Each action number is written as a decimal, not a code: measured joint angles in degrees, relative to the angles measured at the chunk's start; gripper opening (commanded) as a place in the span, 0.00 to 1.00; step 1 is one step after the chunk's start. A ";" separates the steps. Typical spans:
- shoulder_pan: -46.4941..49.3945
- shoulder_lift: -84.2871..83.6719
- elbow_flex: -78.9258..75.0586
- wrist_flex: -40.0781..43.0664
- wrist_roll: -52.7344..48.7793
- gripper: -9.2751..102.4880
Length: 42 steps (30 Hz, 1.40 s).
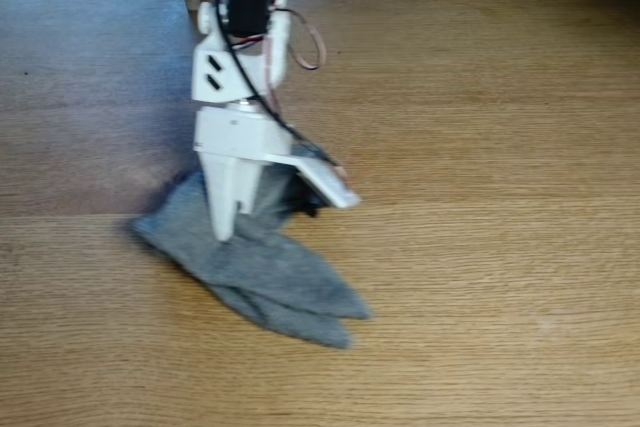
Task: Clean the area in front of the robot
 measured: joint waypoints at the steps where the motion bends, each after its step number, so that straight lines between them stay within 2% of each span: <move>1: -1.85 0.53 0.09 0.00 3.34 0.08; 4: -5.89 1.23 0.18 -2.11 12.48 0.08; 7: -5.98 1.32 0.70 -5.45 21.88 0.08; 11: -1.32 2.20 1.23 -6.68 35.86 0.08; 14: 3.87 5.19 1.32 -4.39 46.14 0.08; 18: 10.81 11.95 1.32 5.10 58.62 0.08; 24: 17.40 25.05 1.41 30.32 71.10 0.08; 30: 21.71 40.34 1.41 54.93 72.77 0.08; 34: 25.66 47.90 5.80 64.60 70.58 0.08; 38: 30.50 53.61 15.38 65.92 65.65 0.08; 42: 35.42 58.27 29.62 58.45 59.85 0.08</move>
